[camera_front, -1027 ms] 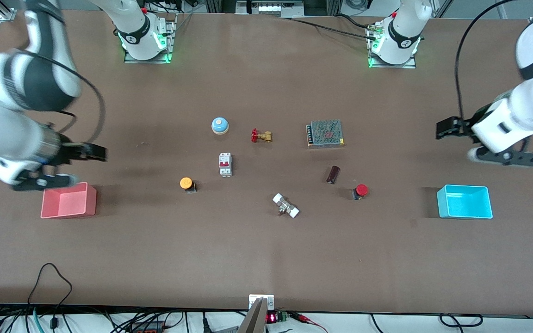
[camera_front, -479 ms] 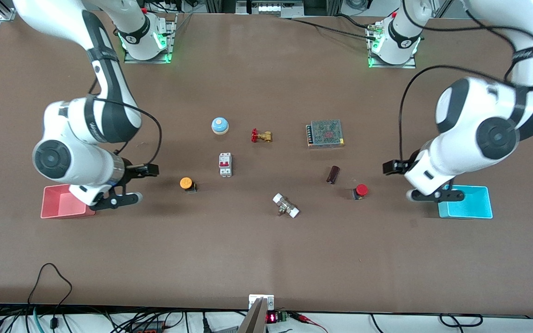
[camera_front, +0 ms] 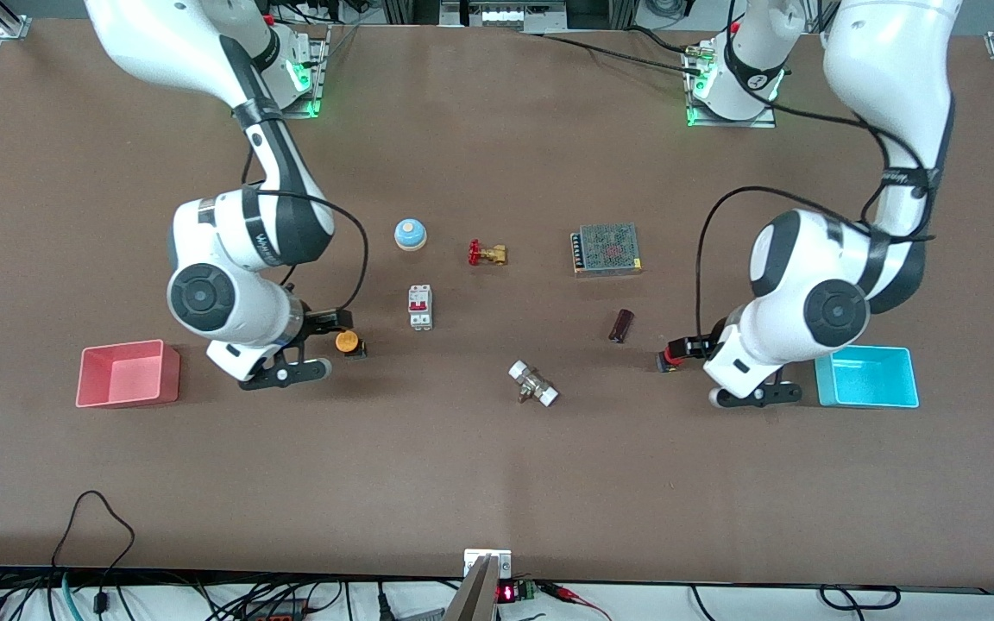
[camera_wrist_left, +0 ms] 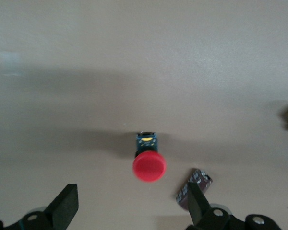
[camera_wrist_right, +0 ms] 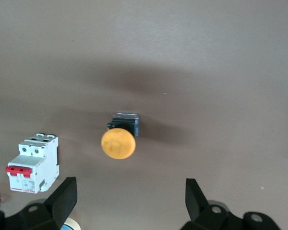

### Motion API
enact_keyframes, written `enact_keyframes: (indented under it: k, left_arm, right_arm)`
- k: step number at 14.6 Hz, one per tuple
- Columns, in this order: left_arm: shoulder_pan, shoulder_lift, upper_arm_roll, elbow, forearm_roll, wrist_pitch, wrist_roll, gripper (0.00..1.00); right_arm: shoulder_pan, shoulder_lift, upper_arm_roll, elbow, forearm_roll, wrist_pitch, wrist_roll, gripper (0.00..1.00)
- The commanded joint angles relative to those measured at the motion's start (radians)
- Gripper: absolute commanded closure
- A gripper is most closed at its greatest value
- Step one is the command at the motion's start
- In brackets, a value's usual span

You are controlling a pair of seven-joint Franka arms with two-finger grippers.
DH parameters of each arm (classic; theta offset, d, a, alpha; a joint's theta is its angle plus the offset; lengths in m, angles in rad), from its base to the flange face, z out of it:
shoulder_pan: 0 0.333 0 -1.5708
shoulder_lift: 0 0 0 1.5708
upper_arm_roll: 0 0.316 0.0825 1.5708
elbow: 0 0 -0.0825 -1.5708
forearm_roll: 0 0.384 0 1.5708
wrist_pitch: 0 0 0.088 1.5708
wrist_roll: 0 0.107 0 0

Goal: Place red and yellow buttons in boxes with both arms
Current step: 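Grasp the yellow button with the right gripper while the left gripper grasps the red button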

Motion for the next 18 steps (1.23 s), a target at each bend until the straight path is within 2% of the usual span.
enact_keyframes:
  k: [1,7,10,14,18]
  left_arm:
    - [-0.014,0.053,0.006,0.018,-0.018,0.034,-0.018,0.00]
    - [-0.031,0.085,0.006,0.006,-0.018,0.044,-0.024,0.00]
    - [-0.031,0.087,0.006,0.004,-0.018,0.044,-0.024,0.21]
    - [-0.031,0.087,0.006,0.004,-0.019,0.036,-0.047,0.54]
    - [-0.028,0.085,0.007,0.015,-0.018,0.039,-0.052,0.70]
  right_arm:
    - [0.004,0.041,-0.007,0.011,0.015,0.034,0.012,0.00]
    - [0.013,0.100,-0.007,0.011,0.053,0.087,0.016,0.00]
    - [0.019,0.107,-0.007,0.009,0.061,0.089,0.016,0.00]
    - [0.022,0.130,-0.007,0.009,0.059,0.093,0.014,0.00]
    - [0.022,0.148,-0.007,0.009,0.059,0.101,0.014,0.00]
